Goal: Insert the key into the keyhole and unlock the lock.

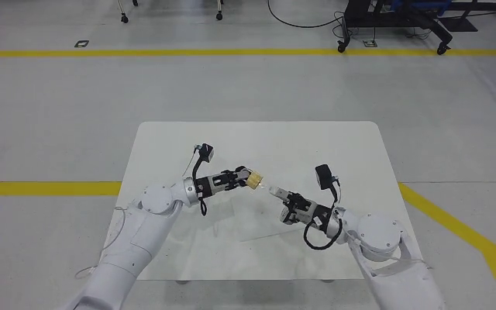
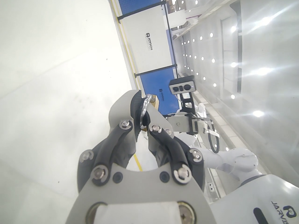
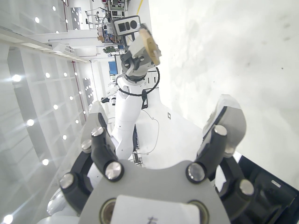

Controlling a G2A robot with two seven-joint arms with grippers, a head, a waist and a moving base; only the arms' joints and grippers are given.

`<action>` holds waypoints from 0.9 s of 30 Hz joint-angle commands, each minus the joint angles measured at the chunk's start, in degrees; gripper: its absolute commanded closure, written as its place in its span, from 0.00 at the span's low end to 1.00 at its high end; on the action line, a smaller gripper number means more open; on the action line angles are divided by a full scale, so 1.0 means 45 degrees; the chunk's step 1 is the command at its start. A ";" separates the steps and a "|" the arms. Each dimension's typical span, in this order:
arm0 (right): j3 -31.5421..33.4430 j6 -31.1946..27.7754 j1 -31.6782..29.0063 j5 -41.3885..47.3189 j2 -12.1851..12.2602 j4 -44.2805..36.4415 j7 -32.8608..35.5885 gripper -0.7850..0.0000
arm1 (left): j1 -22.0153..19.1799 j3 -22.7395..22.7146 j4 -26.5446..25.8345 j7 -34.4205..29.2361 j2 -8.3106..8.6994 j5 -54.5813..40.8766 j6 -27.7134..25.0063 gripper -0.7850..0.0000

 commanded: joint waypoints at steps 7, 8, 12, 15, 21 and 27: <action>0.0052 -0.0730 0.0712 0.2599 -0.0107 0.1551 0.0667 0.79 | 0.0693 -0.0300 -0.1111 0.0730 0.0185 0.0822 -0.0408 1.00; -0.0011 -0.0777 0.0799 0.2764 -0.0119 0.1705 0.0729 0.80 | 0.0738 -0.0328 -0.1182 0.0701 0.0199 0.0788 -0.0383 1.00; -0.0459 -0.0848 0.1278 0.3110 -0.0188 0.2397 0.0793 0.82 | 0.0799 -0.0373 -0.1320 0.0569 0.0224 0.0591 -0.0130 1.00; -0.0734 -0.1036 0.1570 0.3466 -0.0244 0.2766 0.0887 0.81 | 0.0826 -0.0401 -0.1371 0.0385 0.0225 0.0232 -0.0046 1.00; -0.1028 -0.1208 0.1856 0.3653 -0.0277 0.3095 0.0946 0.82 | 0.0846 -0.0484 -0.1399 0.0146 0.0247 -0.0163 0.0038 1.00; -0.1055 -0.1246 0.1817 0.3769 -0.0252 0.2971 0.0961 0.77 | 0.0852 -0.0468 -0.1443 0.0098 0.0262 -0.0141 0.0066 1.00</action>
